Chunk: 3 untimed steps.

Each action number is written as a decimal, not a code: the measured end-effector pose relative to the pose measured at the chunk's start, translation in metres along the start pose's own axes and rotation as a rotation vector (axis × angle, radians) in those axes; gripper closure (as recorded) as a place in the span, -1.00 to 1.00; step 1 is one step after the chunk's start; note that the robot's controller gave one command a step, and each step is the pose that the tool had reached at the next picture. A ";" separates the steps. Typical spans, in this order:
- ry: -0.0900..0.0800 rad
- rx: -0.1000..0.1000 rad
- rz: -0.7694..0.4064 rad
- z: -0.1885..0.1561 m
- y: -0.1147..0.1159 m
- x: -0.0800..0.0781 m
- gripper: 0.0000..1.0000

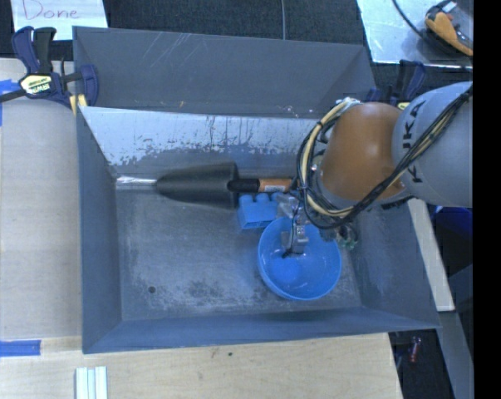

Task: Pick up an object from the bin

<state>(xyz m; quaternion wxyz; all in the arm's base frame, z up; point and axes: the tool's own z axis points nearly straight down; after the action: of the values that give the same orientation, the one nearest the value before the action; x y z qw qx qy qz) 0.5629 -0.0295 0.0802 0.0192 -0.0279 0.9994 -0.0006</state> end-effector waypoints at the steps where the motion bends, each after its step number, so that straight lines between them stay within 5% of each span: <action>1: 0.000 0.000 0.000 0.000 0.000 0.000 1.00; 2: 0.036 -0.016 -0.054 0.009 -0.040 -0.055 1.00; 3: 0.013 -0.001 -0.028 0.007 -0.030 -0.046 1.00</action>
Offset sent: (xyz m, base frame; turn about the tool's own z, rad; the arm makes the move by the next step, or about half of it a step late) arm 0.0607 -0.0417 -0.0102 -0.0476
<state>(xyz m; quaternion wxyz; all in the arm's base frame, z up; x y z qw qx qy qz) 0.6104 -0.0565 0.0753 0.0128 -0.0417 0.9990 -0.0006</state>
